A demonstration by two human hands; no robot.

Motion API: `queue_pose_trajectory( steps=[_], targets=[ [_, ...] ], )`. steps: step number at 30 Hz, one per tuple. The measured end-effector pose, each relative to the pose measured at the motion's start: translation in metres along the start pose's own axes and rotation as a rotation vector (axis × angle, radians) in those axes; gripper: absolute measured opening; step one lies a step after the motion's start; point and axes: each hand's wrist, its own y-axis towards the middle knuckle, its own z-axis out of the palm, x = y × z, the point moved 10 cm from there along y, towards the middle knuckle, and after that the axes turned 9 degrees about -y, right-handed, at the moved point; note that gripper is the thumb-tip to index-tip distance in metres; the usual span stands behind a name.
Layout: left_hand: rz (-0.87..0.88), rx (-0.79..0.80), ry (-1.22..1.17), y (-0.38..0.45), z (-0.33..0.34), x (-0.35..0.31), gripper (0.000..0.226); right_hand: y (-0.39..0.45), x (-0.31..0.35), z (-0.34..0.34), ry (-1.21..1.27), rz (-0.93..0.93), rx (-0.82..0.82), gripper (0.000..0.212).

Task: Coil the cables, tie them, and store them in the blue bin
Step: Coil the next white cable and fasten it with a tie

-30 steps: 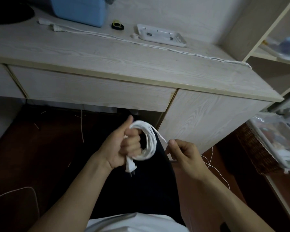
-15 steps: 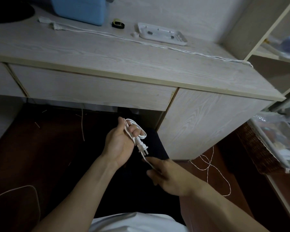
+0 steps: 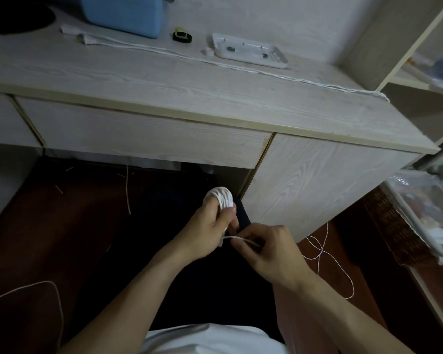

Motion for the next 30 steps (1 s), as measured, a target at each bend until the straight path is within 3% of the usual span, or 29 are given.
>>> queue_pose_trajectory(
  steps=[5, 10, 14, 18, 26, 30],
  targets=[
    [-0.126, 0.149, 0.201, -0.008, 0.015, -0.002, 0.025, -0.003, 0.006, -0.015, 0.017, -0.033, -0.141, 0.016],
    [-0.174, 0.33, 0.132, -0.018, 0.029, -0.012, 0.031, -0.002, 0.0, -0.027, 0.038, 0.011, -0.247, 0.042],
    [-0.215, 0.422, 0.112, -0.029, 0.041, -0.012, 0.058, -0.002, -0.008, -0.028, 0.173, 0.019, -0.204, 0.047],
    [-0.246, 0.488, -0.004, -0.031, 0.045, -0.013, 0.064, -0.001, -0.001, -0.014, 0.257, -0.033, -0.097, 0.039],
    [-0.338, 0.45, -0.376, -0.03, 0.034, 0.0, 0.058, 0.002, -0.003, -0.002, 0.255, -0.064, -0.07, 0.016],
    [-0.39, 0.264, -0.724, -0.022, 0.018, -0.004, 0.053, 0.005, -0.011, -0.006, 0.212, -0.019, -0.093, 0.023]
  ],
)
